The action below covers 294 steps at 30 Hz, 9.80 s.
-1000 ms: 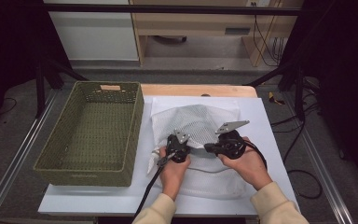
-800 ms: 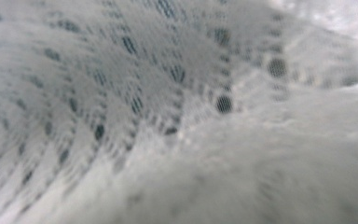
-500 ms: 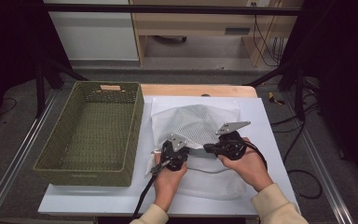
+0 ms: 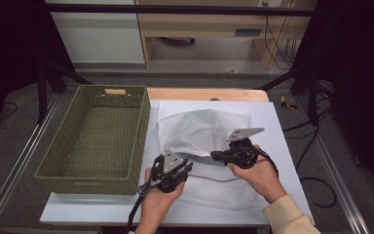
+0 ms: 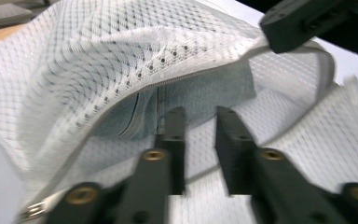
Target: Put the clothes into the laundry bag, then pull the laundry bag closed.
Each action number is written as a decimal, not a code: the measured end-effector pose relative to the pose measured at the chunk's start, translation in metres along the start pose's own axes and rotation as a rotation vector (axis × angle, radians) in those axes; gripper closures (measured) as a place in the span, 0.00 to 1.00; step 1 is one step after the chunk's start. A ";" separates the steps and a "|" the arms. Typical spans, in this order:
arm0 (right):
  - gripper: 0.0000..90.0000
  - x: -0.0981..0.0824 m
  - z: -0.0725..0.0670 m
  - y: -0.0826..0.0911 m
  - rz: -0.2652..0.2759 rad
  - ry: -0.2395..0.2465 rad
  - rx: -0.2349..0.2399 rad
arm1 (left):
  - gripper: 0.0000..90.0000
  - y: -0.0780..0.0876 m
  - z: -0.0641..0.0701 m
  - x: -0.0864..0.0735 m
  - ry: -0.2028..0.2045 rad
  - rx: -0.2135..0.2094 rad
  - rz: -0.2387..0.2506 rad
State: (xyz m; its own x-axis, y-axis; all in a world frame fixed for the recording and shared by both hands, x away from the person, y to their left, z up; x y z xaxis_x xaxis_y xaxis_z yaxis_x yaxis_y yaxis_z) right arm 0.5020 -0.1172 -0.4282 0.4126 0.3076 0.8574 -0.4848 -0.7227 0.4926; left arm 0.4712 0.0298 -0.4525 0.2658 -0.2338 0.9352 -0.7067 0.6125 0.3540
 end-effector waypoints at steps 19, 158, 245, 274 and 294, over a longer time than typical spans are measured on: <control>0.99 0.015 -0.002 0.013 0.033 -0.023 0.024 | 0.55 -0.015 -0.032 0.007 -0.168 0.051 0.013; 0.92 -0.108 -0.014 -0.003 -0.080 0.087 -0.108 | 0.16 0.095 0.014 -0.062 -0.109 0.035 0.002; 0.37 -0.073 -0.056 0.004 0.152 0.302 -0.232 | 0.68 0.083 -0.012 -0.084 -0.204 0.155 -0.087; 0.51 -0.074 -0.069 -0.006 0.135 0.316 -0.185 | 0.78 0.062 -0.024 -0.094 -0.137 0.147 -0.107; 0.71 -0.066 -0.098 -0.033 0.003 0.352 -0.147 | 0.85 0.055 -0.027 -0.094 -0.116 0.119 -0.117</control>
State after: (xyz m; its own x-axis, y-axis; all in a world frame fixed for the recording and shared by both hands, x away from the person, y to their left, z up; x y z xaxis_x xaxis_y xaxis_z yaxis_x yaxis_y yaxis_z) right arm 0.4150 -0.0531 -0.4863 0.1333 0.5184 0.8447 -0.6018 -0.6348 0.4845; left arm 0.4249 0.1054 -0.5207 0.2784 -0.3882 0.8785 -0.7497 0.4839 0.4514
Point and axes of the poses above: each handheld gripper's, and its own axes: y roughly backward along the jaws, x roughly out of its top, z roughly to its right, the point moved 8 cm from there along -y, roughly forward along the jaws, and after that the axes turned 10 degrees about z, right-handed, at the moved point
